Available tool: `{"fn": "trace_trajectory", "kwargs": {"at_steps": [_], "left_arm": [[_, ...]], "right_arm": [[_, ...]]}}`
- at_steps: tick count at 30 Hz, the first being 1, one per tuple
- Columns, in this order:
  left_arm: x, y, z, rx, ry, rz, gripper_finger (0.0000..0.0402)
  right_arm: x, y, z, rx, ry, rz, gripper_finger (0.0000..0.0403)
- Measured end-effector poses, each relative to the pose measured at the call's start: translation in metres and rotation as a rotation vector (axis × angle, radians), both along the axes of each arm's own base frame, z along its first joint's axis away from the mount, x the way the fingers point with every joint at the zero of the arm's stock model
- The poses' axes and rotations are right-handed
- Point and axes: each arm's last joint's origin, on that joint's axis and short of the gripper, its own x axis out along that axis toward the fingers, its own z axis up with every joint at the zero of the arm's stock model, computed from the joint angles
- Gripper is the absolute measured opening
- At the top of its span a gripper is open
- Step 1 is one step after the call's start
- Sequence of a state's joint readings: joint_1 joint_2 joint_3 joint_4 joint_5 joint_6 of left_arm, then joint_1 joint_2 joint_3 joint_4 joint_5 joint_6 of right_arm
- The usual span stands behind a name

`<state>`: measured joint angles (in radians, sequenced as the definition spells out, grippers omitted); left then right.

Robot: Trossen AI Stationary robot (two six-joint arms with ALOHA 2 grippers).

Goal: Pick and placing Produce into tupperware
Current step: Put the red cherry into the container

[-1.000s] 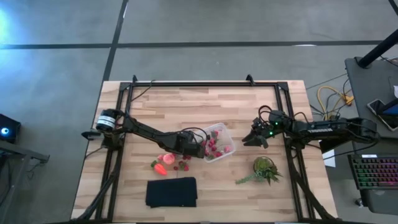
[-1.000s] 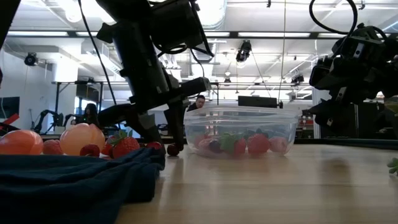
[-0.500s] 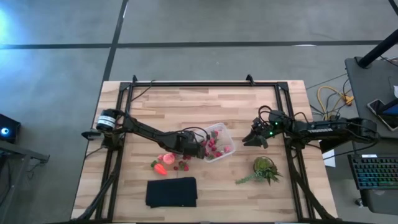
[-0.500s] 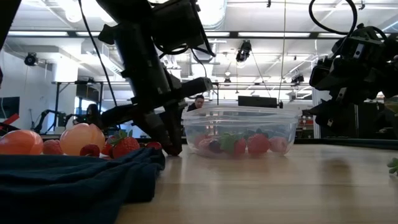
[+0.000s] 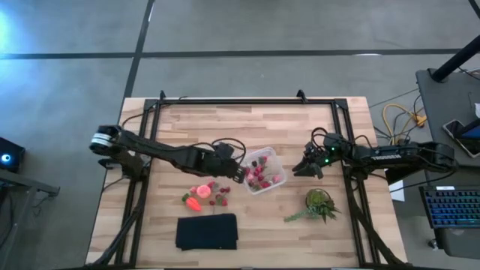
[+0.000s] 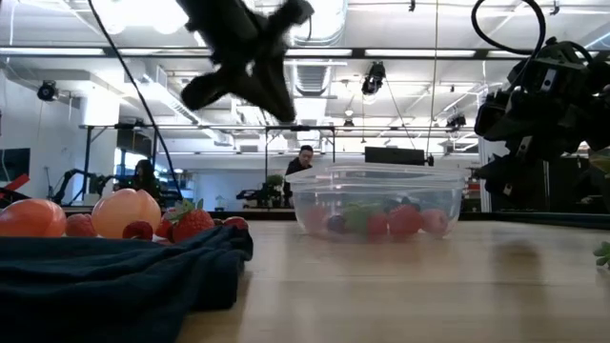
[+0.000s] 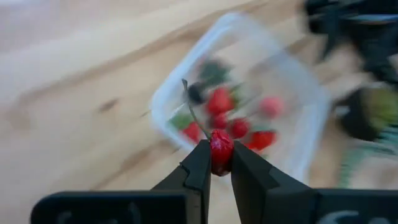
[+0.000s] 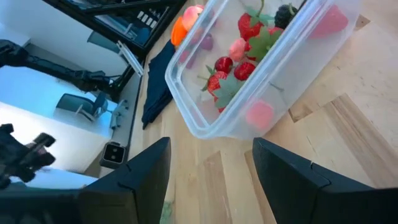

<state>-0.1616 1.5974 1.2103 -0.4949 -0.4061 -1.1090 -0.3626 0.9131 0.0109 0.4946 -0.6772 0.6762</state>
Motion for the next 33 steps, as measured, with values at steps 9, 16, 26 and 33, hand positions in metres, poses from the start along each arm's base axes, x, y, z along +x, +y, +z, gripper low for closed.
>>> {"fn": "trace_trajectory", "kwargs": {"at_steps": [9, 16, 26, 33], "left_arm": [[0.043, 0.019, -0.012, 0.054, -0.194, -0.231, 0.0097], [0.052, 0.015, -0.023, -0.08, -0.169, -0.371, 0.0186], [-0.007, -0.006, 0.007, 0.072, 0.145, -0.714, 0.021], [-0.011, -0.033, -0.009, 0.2, 0.256, -0.905, 0.021]], "right_arm": [[0.0, 0.0, -0.002, -0.014, 0.019, -0.015, 0.0219], [0.0, 0.0, -0.002, 0.005, 0.027, -0.02, 0.0219], [0.0, 0.0, -0.002, -0.002, 0.025, -0.015, 0.0219], [0.0, 0.0, -0.003, -0.016, 0.022, -0.016, 0.0219]]}}
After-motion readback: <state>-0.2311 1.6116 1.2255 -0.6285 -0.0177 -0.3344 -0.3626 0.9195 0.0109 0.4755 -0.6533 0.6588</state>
